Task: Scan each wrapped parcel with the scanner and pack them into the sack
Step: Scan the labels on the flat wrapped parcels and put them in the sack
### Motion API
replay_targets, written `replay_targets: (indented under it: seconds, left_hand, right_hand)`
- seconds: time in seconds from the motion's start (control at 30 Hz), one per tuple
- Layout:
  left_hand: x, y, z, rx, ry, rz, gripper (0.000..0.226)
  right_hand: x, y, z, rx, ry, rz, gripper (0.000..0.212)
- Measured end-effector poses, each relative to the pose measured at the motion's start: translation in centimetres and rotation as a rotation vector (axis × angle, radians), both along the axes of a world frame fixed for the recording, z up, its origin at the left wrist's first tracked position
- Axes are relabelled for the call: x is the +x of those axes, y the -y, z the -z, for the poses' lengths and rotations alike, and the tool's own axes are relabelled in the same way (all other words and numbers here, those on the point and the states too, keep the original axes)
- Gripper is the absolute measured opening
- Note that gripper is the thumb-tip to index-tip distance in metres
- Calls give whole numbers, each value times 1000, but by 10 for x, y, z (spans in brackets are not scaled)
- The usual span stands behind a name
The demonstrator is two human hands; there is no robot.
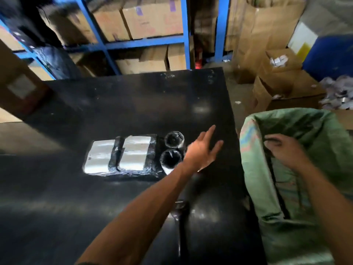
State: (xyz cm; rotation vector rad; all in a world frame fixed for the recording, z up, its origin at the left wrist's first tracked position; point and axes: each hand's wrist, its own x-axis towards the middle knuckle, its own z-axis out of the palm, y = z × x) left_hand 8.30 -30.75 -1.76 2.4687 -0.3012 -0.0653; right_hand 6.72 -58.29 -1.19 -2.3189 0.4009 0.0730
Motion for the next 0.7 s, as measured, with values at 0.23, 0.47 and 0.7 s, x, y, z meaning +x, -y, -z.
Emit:
replay_targets:
  seconds: [0.23,0.47,0.7]
  left_hand:
    - [3,-189,1,227,-65,-324,84]
    - [-13,-270,17,365,-370,-352,106]
    - [-1,-261,30,350,-424,-428,127]
  right_hand:
    - [-13,-169,-37,29,-12,-254,17]
    - [-57,-269,7,-77,-450,-425,77]
    - [-116,-286,60,-38,-707,-338,127]
